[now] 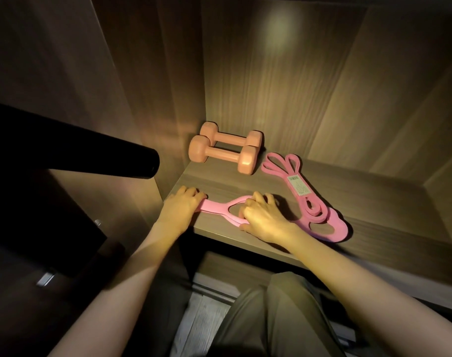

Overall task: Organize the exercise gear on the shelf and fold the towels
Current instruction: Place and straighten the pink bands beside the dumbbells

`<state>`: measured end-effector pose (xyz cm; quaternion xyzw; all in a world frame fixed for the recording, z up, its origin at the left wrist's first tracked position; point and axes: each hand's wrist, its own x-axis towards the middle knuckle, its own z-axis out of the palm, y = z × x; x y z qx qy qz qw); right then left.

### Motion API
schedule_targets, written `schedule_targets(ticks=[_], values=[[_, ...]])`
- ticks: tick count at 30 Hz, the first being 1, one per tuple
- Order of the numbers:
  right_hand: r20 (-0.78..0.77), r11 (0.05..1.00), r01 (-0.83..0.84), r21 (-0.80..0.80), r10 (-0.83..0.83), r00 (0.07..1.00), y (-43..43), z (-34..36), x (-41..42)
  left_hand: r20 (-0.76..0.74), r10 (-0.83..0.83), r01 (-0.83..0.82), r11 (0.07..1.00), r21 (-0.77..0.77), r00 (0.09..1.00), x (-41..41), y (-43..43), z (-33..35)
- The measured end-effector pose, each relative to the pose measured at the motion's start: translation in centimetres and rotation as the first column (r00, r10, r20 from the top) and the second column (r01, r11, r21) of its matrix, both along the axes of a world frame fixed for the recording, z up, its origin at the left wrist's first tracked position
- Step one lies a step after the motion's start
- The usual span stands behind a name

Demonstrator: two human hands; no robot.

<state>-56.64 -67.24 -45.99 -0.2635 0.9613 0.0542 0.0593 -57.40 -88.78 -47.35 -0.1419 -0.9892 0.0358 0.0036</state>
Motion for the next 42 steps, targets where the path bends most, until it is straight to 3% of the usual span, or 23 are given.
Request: schedule_targets(ticks=[4, 7, 9, 11, 13, 17, 20, 24, 27, 31, 42], values=[[-0.058, 0.999, -0.006, 0.039, 0.009, 0.998, 0.1, 0.0, 0.0, -0.021, -0.027, 0.022, 0.984, -0.177, 0.999, -0.2, 0.7, 0.0], [-0.109, 1.0, -0.007, 0.024, 0.01, 0.994, 0.5, 0.3, -0.6, -0.019, -0.029, 0.025, 0.98, -0.195, 0.999, 0.0, 0.7, -0.6], [-0.125, 0.999, 0.008, -0.038, -0.013, 0.992, 0.8, 0.6, -1.0, -0.009, 0.011, -0.012, 0.999, -0.047, 1.0, 0.5, 0.6, -0.9], [-0.123, 0.993, 0.027, -0.117, -0.042, 0.992, 1.0, 0.8, -1.3, 0.053, 0.092, -0.102, 0.965, 0.243, 0.994, 1.1, 0.8, -1.1], [-0.121, 0.99, 0.034, -0.136, -0.051, 0.991, 1.1, 0.7, -1.3, 0.105, 0.192, -0.219, 0.845, 0.487, 0.976, 1.7, 1.5, -1.4], [-0.1, 0.988, 0.074, -0.133, -0.088, 0.991, 1.1, -0.1, -0.9, 0.109, 0.436, -0.331, 0.476, 0.814, 0.893, 2.7, 3.2, -2.3], [-0.095, 0.983, 0.094, -0.155, -0.109, 0.99, 1.2, -0.4, -0.6, 0.139, 0.516, -0.338, 0.315, 0.887, 0.845, 2.6, 3.8, -2.7], [-0.133, 0.978, 0.09, -0.187, -0.116, 0.984, 1.2, -0.6, -0.2, 0.348, 0.593, -0.408, -0.035, 0.912, 0.726, 1.6, 4.5, -2.2], [-0.183, 0.976, 0.075, -0.204, -0.113, 0.977, 1.1, -0.9, 0.0, 0.357, 0.629, -0.358, -0.132, 0.924, 0.691, 0.7, 4.5, -2.0], [-0.263, 0.962, 0.074, -0.264, -0.146, 0.954, 0.2, -1.0, -0.2, 0.341, 0.652, -0.297, -0.182, 0.938, 0.677, -1.7, 4.4, -1.0], [-0.214, 0.894, 0.211, -0.396, -0.314, 0.925, -3.3, -2.1, -2.7, 0.248, 0.666, -0.25, -0.095, 0.964, 0.703, -6.8, 3.1, -1.5]])
